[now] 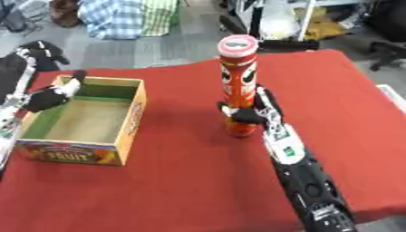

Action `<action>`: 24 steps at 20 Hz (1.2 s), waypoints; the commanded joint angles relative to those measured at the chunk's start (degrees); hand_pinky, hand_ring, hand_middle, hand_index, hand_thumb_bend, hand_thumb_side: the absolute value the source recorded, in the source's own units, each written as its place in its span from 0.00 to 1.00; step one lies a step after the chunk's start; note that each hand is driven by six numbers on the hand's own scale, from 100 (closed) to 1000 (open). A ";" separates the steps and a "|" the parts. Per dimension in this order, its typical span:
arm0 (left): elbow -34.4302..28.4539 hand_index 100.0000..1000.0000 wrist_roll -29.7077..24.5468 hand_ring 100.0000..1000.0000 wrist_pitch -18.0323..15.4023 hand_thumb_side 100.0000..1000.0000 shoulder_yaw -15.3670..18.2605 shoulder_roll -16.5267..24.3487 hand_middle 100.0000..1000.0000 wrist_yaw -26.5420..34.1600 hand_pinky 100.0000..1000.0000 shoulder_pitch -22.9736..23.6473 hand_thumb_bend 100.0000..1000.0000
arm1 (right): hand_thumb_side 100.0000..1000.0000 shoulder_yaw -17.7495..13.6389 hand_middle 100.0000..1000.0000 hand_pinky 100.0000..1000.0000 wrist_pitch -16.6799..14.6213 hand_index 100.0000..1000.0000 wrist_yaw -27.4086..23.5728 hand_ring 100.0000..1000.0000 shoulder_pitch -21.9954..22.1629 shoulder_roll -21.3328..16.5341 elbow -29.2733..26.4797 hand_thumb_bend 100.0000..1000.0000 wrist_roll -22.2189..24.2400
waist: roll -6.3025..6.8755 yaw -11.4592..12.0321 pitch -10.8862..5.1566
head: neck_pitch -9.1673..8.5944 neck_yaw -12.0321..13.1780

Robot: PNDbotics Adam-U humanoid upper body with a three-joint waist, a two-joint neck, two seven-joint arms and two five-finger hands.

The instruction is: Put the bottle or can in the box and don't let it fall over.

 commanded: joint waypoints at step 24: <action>-20.82 0.66 -7.98 0.59 8.63 0.73 5.17 -3.50 0.63 29.91 0.77 10.24 0.23 | 0.00 3.91 0.24 0.79 -3.26 0.29 4.06 0.58 -17.00 2.12 4.67 0.00 14.18 | 0.02 18.27 1.95 | -4.83 -11.33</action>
